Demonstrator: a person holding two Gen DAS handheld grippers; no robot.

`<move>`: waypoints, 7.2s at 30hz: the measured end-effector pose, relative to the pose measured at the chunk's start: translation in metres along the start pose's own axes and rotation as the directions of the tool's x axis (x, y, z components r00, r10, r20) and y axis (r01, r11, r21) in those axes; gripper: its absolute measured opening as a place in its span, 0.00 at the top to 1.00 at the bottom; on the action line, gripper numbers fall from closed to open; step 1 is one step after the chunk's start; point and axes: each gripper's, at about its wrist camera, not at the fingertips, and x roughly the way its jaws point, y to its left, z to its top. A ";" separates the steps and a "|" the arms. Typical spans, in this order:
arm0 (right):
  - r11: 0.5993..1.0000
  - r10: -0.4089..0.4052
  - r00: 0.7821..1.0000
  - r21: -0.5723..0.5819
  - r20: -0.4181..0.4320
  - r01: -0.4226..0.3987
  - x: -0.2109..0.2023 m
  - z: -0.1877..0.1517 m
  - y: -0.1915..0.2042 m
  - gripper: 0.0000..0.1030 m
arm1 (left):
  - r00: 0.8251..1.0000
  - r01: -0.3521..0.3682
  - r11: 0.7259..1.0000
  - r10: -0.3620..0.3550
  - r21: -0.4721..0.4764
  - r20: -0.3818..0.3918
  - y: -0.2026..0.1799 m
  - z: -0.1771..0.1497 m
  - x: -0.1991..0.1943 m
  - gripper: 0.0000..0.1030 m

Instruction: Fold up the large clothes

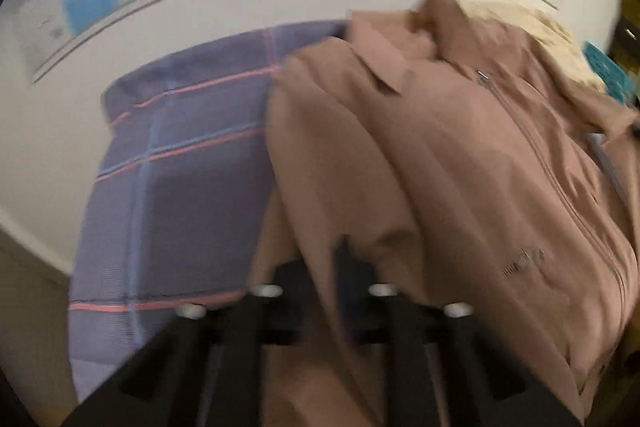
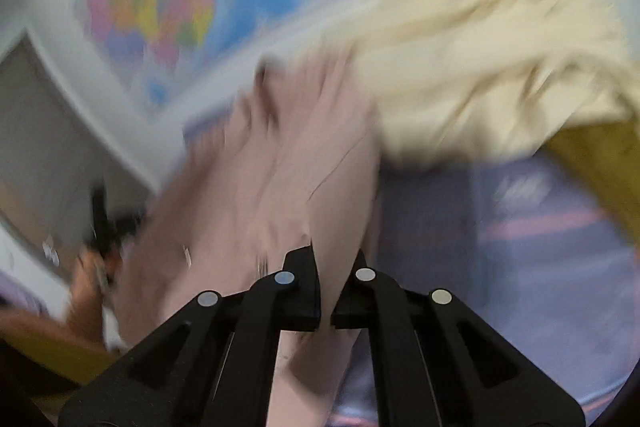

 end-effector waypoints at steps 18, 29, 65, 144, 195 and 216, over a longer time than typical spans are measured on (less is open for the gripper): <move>0.971 -0.125 0.991 -0.200 0.054 0.134 -0.017 -0.048 0.044 0.24 | 0.968 0.151 0.988 -0.139 -0.041 0.208 -0.025 -0.056 -0.101 0.41; 0.943 -0.141 0.978 -0.322 -0.153 0.086 0.095 -0.074 0.079 0.38 | 0.971 0.226 0.970 -0.231 0.087 0.057 -0.102 -0.076 -0.063 0.27; 0.816 -0.004 0.970 -0.561 -0.243 -0.137 0.086 -0.116 0.164 0.26 | 0.938 0.283 0.957 -0.289 0.056 0.190 -0.083 -0.126 -0.099 0.37; 0.917 -0.093 0.986 -0.398 -0.136 0.032 0.213 0.044 0.166 0.39 | 0.880 0.245 0.940 -0.319 0.237 0.352 -0.052 -0.154 -0.180 0.41; 0.889 -0.235 0.972 -0.404 0.006 0.217 0.213 0.121 0.100 0.31 | 0.983 -0.040 0.977 0.002 0.207 0.182 -0.083 0.144 0.039 0.29; 0.901 -0.286 0.954 -0.315 0.086 0.298 0.208 0.171 0.058 0.99 | 0.993 -0.073 0.994 0.065 0.080 0.103 -0.102 0.204 0.129 0.89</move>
